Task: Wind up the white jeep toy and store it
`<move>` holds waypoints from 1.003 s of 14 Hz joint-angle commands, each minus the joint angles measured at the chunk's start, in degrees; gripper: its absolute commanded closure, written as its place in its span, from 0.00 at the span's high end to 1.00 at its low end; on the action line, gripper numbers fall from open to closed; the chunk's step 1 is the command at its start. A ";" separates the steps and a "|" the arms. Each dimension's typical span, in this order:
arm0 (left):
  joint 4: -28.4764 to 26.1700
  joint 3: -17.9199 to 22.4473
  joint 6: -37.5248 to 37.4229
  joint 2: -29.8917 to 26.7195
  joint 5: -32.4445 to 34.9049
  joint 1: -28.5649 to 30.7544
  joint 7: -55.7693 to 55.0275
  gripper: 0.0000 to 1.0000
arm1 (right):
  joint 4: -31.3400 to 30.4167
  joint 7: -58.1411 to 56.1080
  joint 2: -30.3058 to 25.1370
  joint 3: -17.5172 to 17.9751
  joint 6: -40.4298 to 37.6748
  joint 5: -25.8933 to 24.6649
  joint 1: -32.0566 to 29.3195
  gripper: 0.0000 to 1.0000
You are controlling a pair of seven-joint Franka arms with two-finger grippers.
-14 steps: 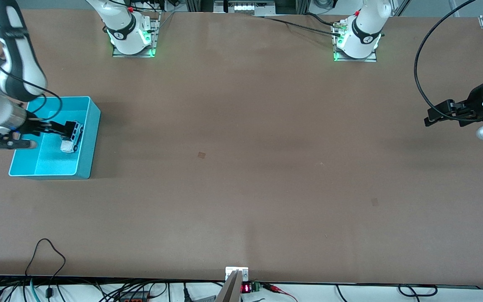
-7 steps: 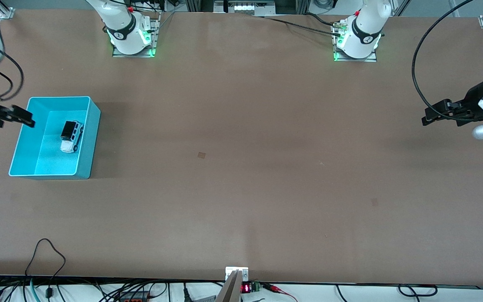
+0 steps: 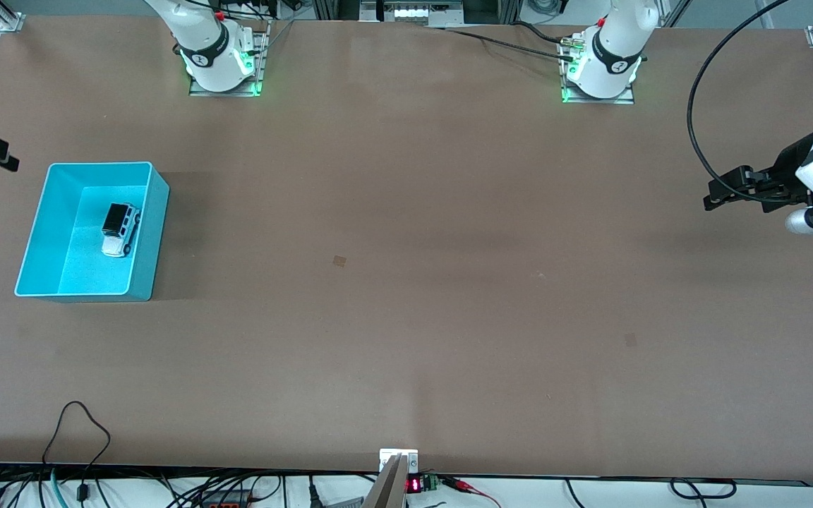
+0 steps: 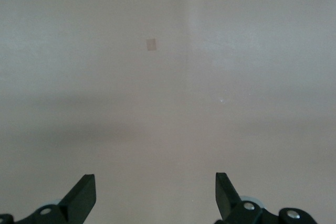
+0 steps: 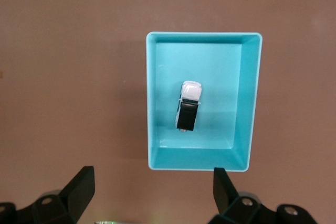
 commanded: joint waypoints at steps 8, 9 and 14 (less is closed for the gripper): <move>-0.79 -0.20 -0.25 -0.93 1.22 -0.09 -0.75 1.00 | 1.09 2.73 1.30 -11.80 -1.17 -0.49 18.24 1.00; -0.79 -0.11 -0.25 -1.02 1.22 -0.09 -0.75 1.00 | 1.62 2.73 1.48 -11.71 -1.34 -1.63 18.24 1.00; -0.53 -0.20 0.45 -1.02 1.22 0.35 -0.66 1.00 | 1.45 2.82 1.48 -12.14 -0.99 -2.17 20.08 1.00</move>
